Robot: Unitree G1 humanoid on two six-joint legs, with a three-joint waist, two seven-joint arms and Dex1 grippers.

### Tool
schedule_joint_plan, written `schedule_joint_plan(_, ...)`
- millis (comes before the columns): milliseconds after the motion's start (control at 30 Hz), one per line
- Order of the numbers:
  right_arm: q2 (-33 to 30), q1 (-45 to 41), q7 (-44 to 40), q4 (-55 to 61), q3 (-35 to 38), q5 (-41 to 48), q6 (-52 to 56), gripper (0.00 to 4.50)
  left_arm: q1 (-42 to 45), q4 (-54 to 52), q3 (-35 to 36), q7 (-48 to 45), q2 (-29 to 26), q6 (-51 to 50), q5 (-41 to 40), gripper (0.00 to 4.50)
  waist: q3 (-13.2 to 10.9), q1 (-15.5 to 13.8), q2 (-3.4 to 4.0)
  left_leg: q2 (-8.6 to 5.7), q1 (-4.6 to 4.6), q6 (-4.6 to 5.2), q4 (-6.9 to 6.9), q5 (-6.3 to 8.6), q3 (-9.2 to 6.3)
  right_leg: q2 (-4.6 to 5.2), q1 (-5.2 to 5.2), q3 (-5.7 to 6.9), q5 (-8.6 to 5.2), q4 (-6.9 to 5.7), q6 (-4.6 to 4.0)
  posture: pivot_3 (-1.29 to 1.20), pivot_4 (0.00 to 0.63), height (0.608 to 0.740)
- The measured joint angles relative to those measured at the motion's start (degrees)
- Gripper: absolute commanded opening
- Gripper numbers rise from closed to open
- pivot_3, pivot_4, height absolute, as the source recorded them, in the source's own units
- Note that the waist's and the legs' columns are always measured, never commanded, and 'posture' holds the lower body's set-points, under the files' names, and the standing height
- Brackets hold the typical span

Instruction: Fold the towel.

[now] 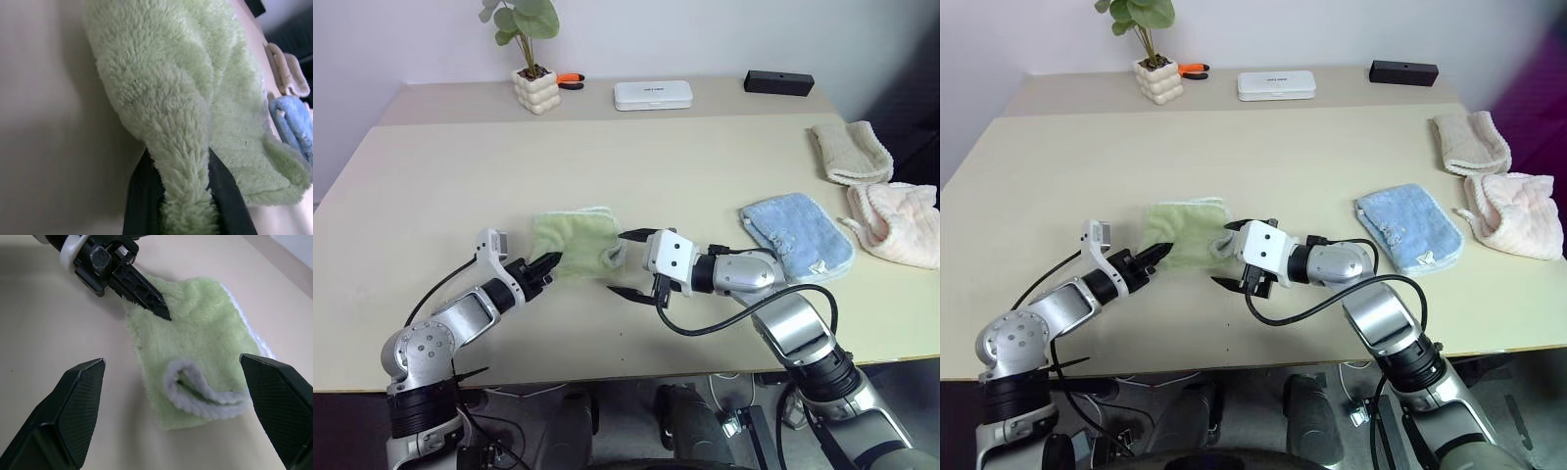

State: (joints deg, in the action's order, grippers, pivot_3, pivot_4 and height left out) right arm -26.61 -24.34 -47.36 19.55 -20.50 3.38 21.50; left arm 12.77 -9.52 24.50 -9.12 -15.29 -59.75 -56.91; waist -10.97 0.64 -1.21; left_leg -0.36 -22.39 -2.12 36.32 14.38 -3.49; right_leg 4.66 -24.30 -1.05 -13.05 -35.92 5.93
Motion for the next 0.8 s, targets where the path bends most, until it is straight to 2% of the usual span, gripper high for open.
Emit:
schedule_joint_plan(167, -0.04, 0.45, 0.00, 0.53, -0.12, -0.34, 0.01, 4.50, 8.58, 5.66, 9.57, 8.23, 1.34, 15.67, 2.94, 0.05, -0.05, 0.19, -0.13, 0.02, 0.00, -0.05, -0.02, -0.02, -0.01, -0.03, -0.02, 0.01, 0.00, 0.02, -0.01, 0.00, 0.150, 0.738)
schedule_joint_plan(267, -0.05, 0.45, -0.11, 0.52, -0.22, -0.39, 0.01, 4.50, 14.40, 12.49, 18.80, 16.00, -0.88, 28.72, 6.38, 0.05, -0.04, 0.46, -0.16, 0.04, 0.00, -0.05, -0.05, -0.03, 0.01, -0.06, -0.04, 0.00, 0.01, 0.04, 0.00, 0.00, 0.150, 0.738)
schedule_joint_plan(367, 0.06, 0.43, -0.29, 0.46, -0.24, -0.36, 0.00, 4.50, 14.91, 18.20, 26.67, 20.02, -3.73, 36.89, 6.75, 0.05, -0.04, 0.18, -0.16, 0.02, -0.01, -0.05, -0.07, -0.03, 0.03, -0.01, -0.04, 0.00, 0.01, 0.11, 0.02, 0.00, 0.150, 0.738)
schedule_joint_plan(500, 0.22, 0.19, -0.44, 0.21, -0.40, -0.36, -0.54, 4.50, 11.31, 20.55, 31.11, 23.61, -1.96, 39.54, 5.40, 0.05, 0.04, -0.25, -0.29, -0.01, -0.05, -0.09, 0.00, -0.04, 0.01, 0.03, 0.07, 0.02, 0.02, 0.19, 0.04, 0.00, 0.150, 0.738)
schedule_joint_plan(600, 0.23, -0.07, -0.74, -0.66, -0.49, -0.36, -0.92, 4.50, 7.68, 19.88, 30.70, 24.36, 0.50, 38.83, 4.75, 1.10, 0.12, -0.38, -0.55, 0.00, -0.06, -0.25, -0.02, -0.14, -0.04, 0.01, 0.16, 0.06, 0.03, 0.34, 0.04, 0.00, 0.150, 0.738)
schedule_joint_plan(800, 0.27, -0.30, -1.16, -1.83, -0.51, -0.34, -1.95, 4.50, 5.60, 14.31, 31.06, 28.41, 0.48, 38.63, 0.91, 4.09, 0.16, 0.04, -0.65, 0.02, -0.01, -0.30, -0.09, -0.17, -0.05, 0.00, 0.16, 0.08, 0.04, 0.35, 0.03, 0.00, 0.150, 0.738)
